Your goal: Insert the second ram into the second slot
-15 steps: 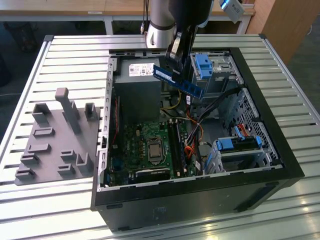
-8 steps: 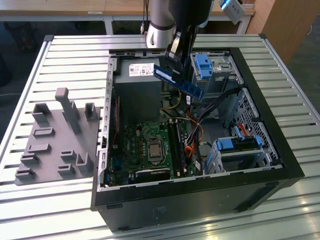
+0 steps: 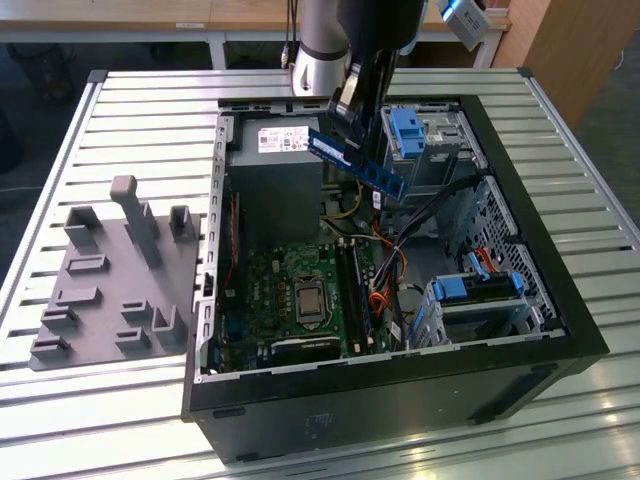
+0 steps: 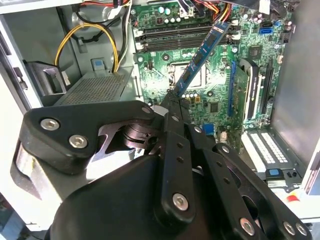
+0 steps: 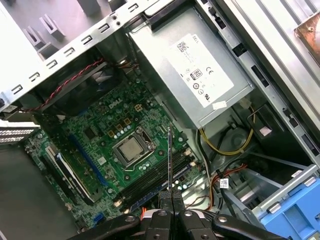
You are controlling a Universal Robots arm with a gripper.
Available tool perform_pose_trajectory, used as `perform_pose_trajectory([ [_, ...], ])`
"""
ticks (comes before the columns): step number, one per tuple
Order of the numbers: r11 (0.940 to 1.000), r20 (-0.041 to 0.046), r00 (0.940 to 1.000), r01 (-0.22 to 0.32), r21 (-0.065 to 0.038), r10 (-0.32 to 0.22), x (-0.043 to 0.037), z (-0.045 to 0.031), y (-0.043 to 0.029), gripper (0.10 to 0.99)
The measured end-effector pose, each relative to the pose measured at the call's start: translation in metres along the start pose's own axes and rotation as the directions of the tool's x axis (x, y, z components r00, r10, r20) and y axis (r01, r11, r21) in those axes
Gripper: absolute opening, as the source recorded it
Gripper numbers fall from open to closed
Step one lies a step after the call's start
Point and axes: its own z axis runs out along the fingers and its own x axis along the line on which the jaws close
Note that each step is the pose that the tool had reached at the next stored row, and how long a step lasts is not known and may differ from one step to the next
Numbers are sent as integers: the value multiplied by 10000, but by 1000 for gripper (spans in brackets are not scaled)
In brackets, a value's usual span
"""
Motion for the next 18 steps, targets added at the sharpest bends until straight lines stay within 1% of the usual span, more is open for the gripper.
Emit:
perform_pose_trajectory([
  [9,9994,15,9994,-354,5,354,0,1,0,114],
  [18,9974,28,9974,-721,11,720,0,0,0,114],
])
